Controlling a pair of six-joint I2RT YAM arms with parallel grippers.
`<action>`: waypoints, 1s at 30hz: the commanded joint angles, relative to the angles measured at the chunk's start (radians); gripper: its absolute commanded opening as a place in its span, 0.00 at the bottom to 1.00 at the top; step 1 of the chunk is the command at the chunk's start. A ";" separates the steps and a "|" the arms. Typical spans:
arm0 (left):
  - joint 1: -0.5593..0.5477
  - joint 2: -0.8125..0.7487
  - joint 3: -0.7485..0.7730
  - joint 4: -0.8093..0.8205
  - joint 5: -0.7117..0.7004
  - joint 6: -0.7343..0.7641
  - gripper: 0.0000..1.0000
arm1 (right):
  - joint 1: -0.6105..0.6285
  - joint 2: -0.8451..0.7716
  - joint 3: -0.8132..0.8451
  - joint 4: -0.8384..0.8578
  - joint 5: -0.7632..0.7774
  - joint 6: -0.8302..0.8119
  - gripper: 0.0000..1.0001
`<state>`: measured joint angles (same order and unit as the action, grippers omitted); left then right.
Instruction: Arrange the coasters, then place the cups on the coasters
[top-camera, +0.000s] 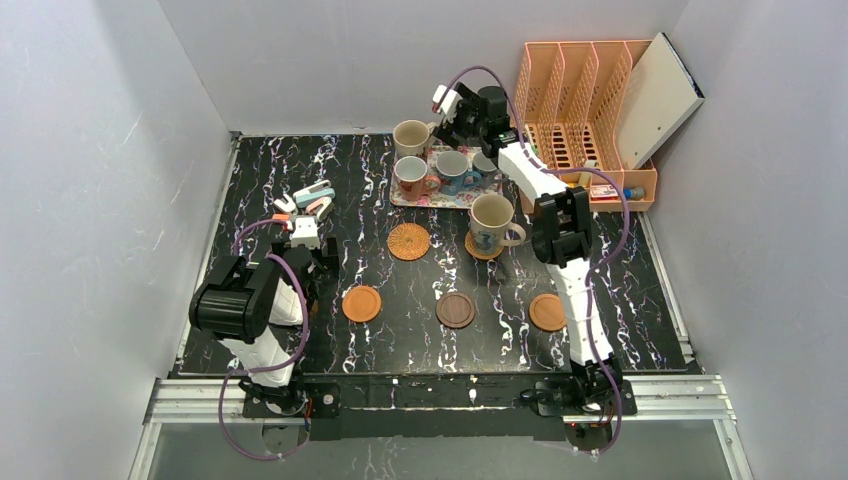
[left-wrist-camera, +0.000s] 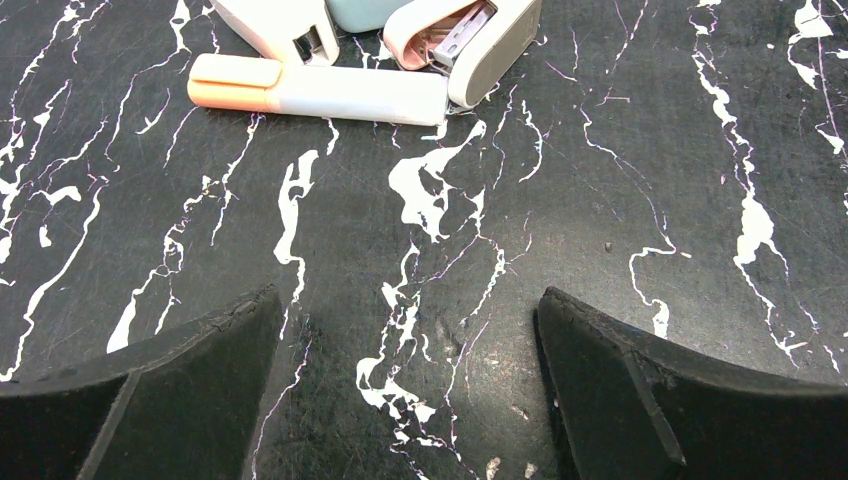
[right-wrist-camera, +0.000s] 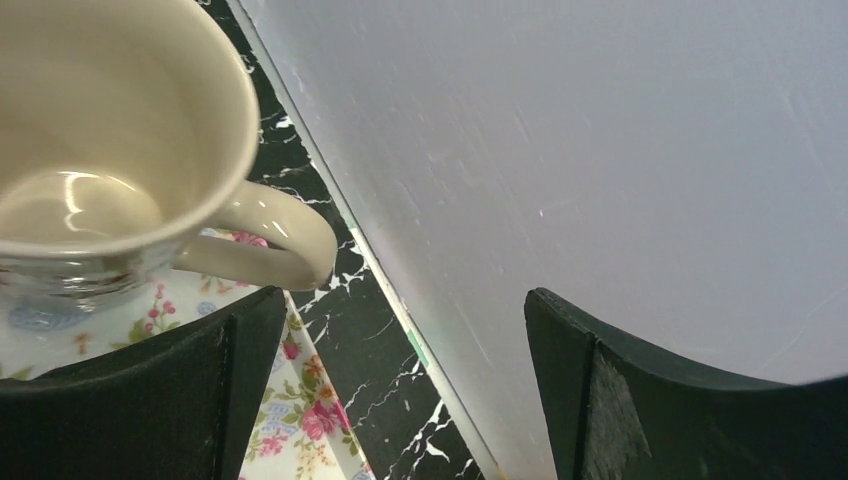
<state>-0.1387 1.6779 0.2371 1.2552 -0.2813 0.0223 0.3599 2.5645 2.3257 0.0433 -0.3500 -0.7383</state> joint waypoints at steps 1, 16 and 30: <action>0.005 -0.001 0.014 0.015 -0.029 -0.007 0.98 | 0.016 -0.124 -0.013 -0.038 -0.030 -0.095 0.98; 0.005 -0.001 0.014 0.015 -0.029 -0.007 0.98 | 0.021 -0.304 -0.043 -0.391 -0.243 -0.344 0.98; 0.005 -0.001 0.014 0.016 -0.029 -0.006 0.98 | 0.049 -0.155 0.101 -0.309 -0.455 0.130 0.86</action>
<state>-0.1387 1.6779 0.2371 1.2552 -0.2813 0.0219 0.3904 2.3486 2.3489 -0.2848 -0.7307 -0.7357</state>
